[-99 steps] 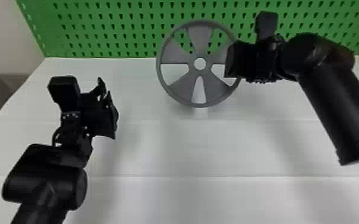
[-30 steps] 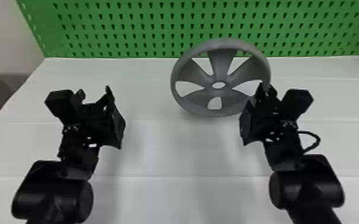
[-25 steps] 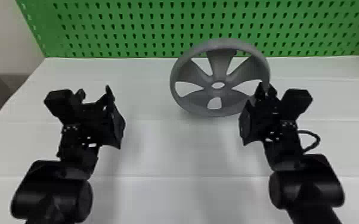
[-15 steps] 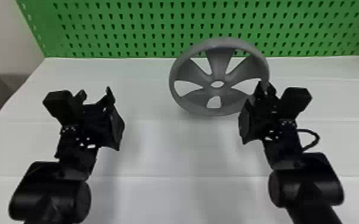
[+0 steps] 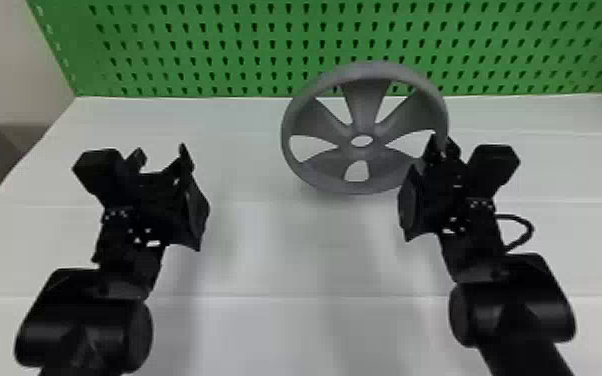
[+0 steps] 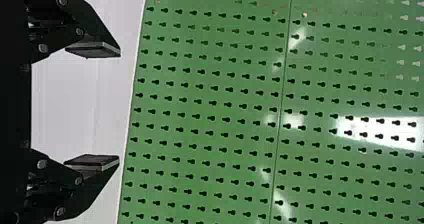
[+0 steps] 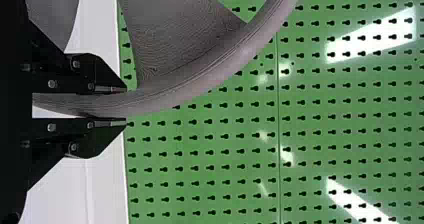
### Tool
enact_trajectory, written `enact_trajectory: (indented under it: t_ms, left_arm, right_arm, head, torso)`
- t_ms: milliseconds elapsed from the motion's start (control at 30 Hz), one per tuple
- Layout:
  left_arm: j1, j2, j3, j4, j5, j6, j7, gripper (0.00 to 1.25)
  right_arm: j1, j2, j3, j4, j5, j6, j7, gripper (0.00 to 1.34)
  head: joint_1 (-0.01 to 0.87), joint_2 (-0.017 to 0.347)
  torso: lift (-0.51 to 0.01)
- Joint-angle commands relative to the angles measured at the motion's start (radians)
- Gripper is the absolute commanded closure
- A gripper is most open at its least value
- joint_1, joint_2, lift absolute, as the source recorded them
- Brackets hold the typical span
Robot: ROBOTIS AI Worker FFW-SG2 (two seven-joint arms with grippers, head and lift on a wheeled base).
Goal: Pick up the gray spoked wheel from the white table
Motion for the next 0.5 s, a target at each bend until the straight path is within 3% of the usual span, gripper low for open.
enact_trajectory:
  t_ms: [0, 467]
  left_arm:
    - [-0.003, 0.000, -0.002, 0.000, -0.004, 0.001, 0.000, 0.49]
    - [-0.006, 0.000, -0.002, 0.000, -0.011, 0.004, -0.001, 0.49]
  right_arm:
    - [-0.001, -0.001, 0.001, 0.000, -0.003, 0.010, 0.001, 1.24]
    - [-0.001, -0.010, 0.011, -0.029, -0.002, 0.070, 0.001, 1.24]
  head:
    - [0.782, 0.066]
    - [0.782, 0.066]
  torso:
    - [-0.081]
    - [-0.081]
